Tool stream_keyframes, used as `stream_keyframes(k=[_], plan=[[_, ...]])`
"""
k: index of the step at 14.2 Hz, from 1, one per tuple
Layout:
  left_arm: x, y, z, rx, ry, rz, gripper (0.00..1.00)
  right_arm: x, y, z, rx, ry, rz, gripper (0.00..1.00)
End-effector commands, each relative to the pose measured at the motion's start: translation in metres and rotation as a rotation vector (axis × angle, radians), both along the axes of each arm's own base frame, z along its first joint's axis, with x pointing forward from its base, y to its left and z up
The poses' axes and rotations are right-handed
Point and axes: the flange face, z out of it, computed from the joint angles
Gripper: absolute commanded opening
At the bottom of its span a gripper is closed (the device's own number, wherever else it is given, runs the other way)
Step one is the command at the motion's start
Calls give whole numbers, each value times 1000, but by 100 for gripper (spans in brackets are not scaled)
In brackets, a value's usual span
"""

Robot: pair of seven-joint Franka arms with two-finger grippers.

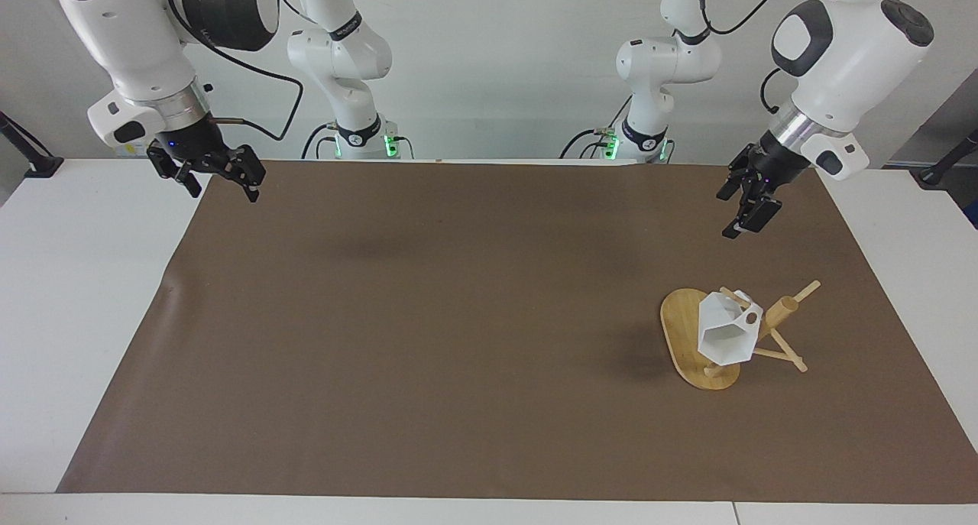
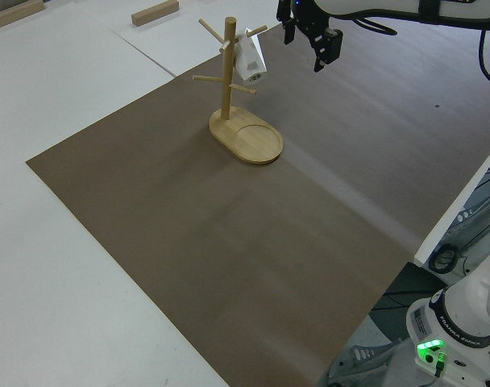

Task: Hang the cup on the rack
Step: 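Open the left gripper and pull it back from the mug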

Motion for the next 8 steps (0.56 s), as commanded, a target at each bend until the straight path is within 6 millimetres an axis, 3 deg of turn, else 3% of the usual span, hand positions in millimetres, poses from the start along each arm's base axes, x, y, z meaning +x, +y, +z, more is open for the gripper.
stream_keyframes(k=[1, 8], plan=[[-3, -5, 11, 53, -22, -241, 100, -4, -2, -1, 19, 5, 13, 100], [-2, 1, 28, 144, -82, -817, 100, -5, -2, 0, 19, 3, 13, 100]])
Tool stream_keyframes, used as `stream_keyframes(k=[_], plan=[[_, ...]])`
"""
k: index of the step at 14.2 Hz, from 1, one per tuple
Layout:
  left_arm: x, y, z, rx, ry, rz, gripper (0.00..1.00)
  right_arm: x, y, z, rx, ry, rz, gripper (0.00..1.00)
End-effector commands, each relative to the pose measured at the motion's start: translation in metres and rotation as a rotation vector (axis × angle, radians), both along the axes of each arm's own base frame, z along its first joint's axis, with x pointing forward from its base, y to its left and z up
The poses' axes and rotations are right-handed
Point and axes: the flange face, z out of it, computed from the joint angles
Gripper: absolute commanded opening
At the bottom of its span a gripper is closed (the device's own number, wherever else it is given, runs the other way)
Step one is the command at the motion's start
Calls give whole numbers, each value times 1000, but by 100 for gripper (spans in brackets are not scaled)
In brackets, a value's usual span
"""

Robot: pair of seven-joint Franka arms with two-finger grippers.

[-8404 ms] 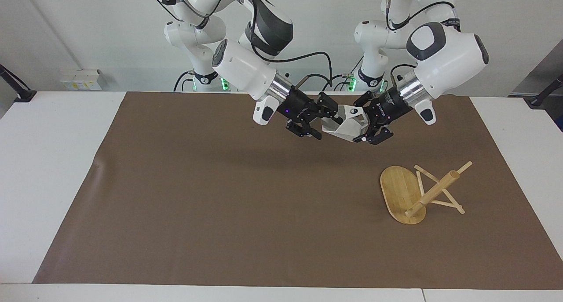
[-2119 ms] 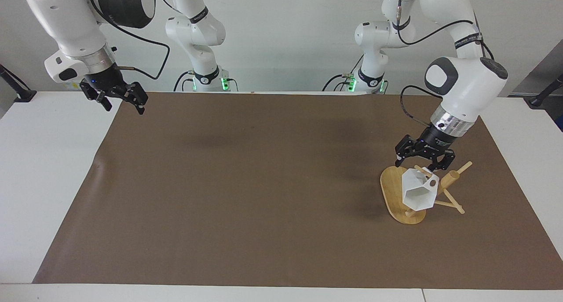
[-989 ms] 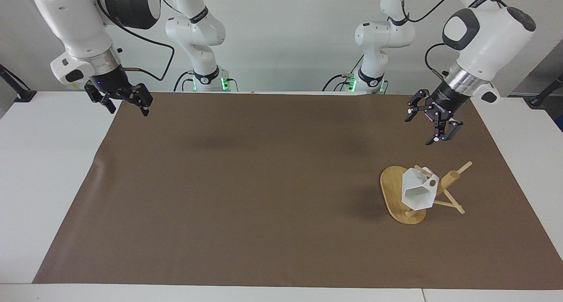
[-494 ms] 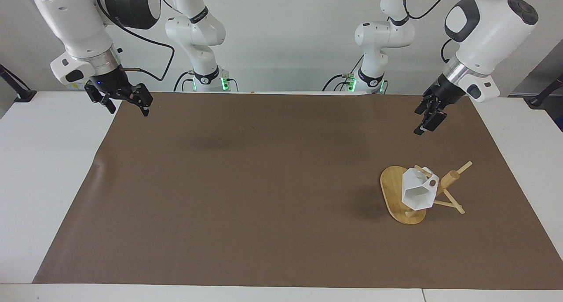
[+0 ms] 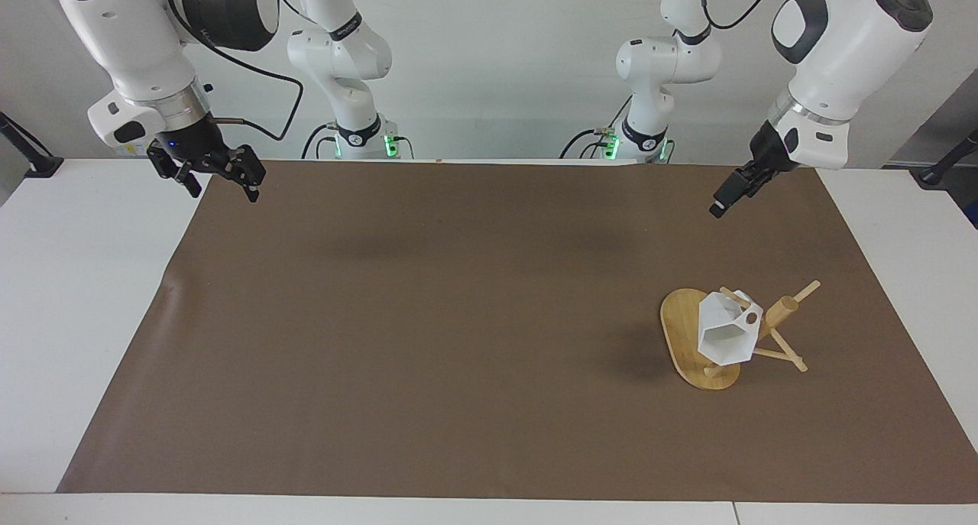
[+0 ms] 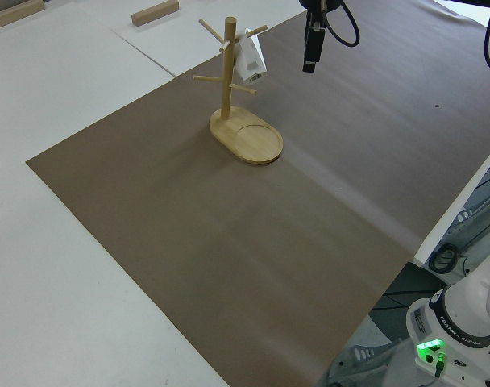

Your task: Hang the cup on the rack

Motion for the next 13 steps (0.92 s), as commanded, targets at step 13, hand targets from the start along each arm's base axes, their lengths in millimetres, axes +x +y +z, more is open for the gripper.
stream_keyframes(k=[13], plan=[[9, 29, 60, 121, -37, -543, 100, -5, -2, 0, 19, 3, 13, 100]])
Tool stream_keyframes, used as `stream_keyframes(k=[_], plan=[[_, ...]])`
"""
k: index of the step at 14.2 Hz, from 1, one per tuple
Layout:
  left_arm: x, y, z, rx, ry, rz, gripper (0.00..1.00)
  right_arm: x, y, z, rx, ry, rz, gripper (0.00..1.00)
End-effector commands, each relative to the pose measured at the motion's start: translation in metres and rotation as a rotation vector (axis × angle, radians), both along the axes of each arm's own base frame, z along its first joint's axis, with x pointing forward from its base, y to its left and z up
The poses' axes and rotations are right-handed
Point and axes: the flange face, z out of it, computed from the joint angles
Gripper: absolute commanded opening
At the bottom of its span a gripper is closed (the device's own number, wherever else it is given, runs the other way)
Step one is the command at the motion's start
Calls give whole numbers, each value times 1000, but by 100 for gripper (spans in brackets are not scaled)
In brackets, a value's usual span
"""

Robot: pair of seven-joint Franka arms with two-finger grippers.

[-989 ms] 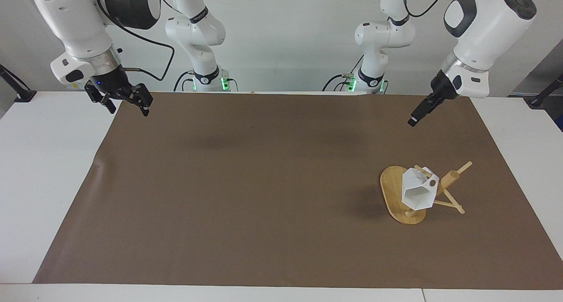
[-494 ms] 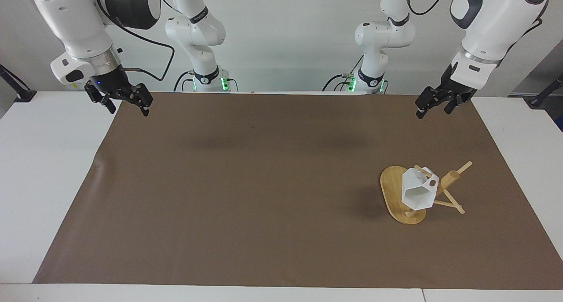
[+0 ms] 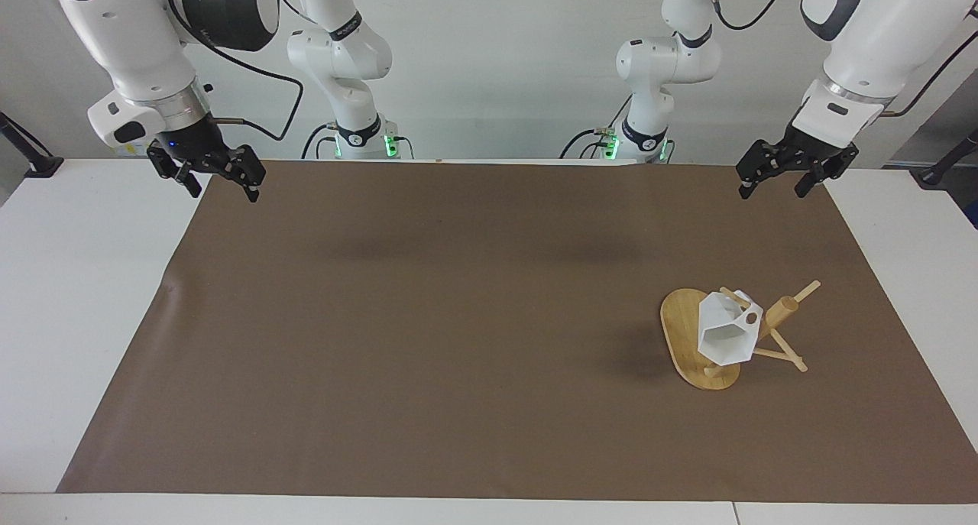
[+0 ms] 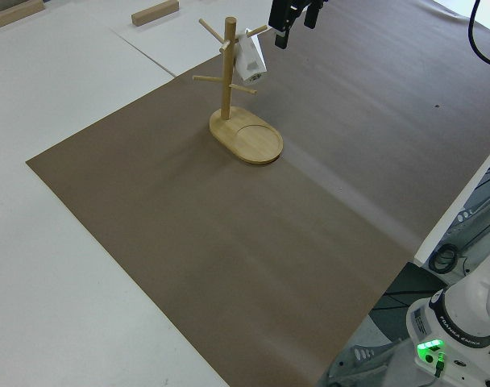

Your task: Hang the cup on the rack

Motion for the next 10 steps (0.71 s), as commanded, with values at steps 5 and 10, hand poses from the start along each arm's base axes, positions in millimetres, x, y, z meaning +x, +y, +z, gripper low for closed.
stream_keyframes(k=[5, 10], plan=[[-28, 9, 8, 26, 9, -55, 100, -4, -3, 0, 19, 1, 12, 100], [-27, 13, 9, 68, 15, -81, 100, -4, 0, 0, 19, 1, 16, 100]])
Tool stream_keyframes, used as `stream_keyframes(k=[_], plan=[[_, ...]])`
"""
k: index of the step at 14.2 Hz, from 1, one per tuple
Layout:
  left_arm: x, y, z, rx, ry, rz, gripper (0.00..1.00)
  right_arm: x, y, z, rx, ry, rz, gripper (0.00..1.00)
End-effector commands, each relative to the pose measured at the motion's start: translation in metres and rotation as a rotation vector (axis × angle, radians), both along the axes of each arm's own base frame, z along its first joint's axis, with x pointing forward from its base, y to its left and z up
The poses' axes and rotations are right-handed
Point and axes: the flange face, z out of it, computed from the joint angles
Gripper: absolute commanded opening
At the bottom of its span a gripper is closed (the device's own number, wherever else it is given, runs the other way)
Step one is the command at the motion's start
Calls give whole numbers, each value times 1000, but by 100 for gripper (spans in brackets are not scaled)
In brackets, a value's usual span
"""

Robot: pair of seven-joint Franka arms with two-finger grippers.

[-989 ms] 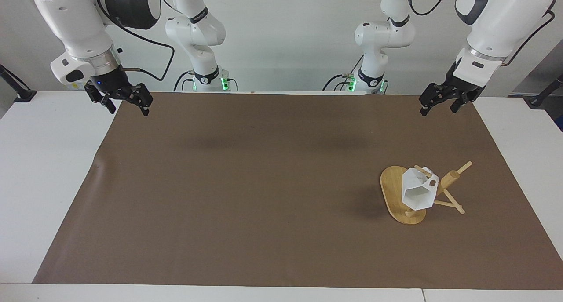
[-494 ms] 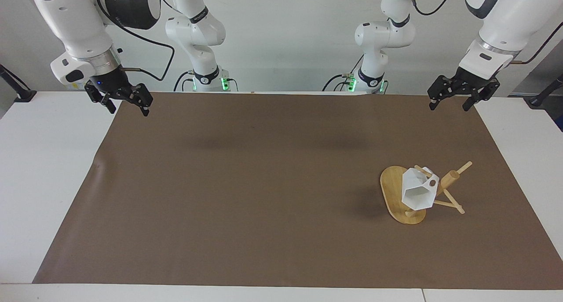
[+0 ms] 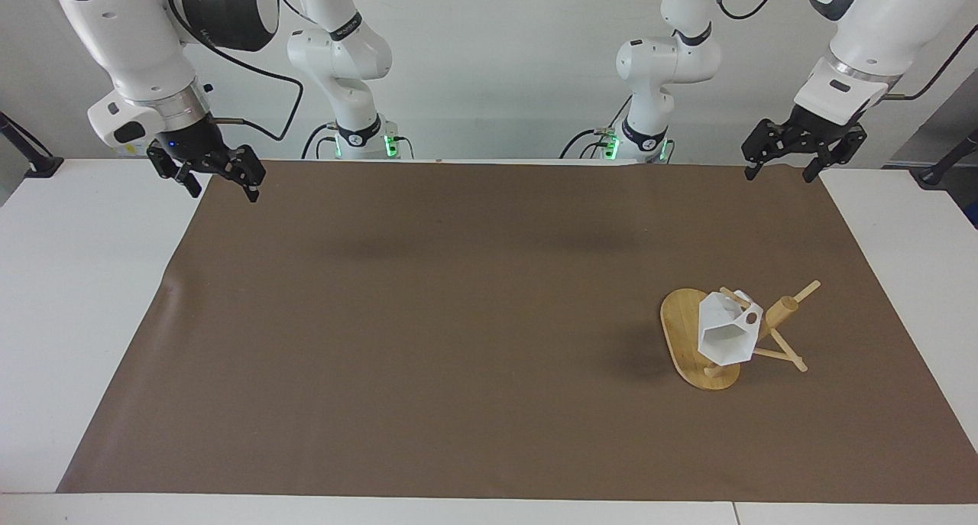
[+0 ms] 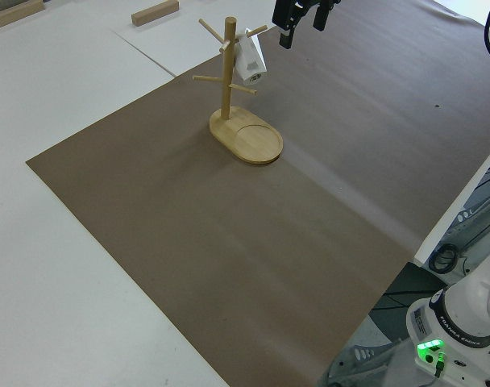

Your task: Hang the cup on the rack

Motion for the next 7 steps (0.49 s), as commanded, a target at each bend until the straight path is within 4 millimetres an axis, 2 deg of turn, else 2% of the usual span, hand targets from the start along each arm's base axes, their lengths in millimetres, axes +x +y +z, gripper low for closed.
stream_keyframes(k=[1, 7], plan=[[-7, 4, 0, 34, 4, -28, 100, -4, -2, 0, 19, 1, 13, 100], [-8, 4, -5, 28, -1, -17, 100, -4, -2, 0, 19, 4, 12, 100]])
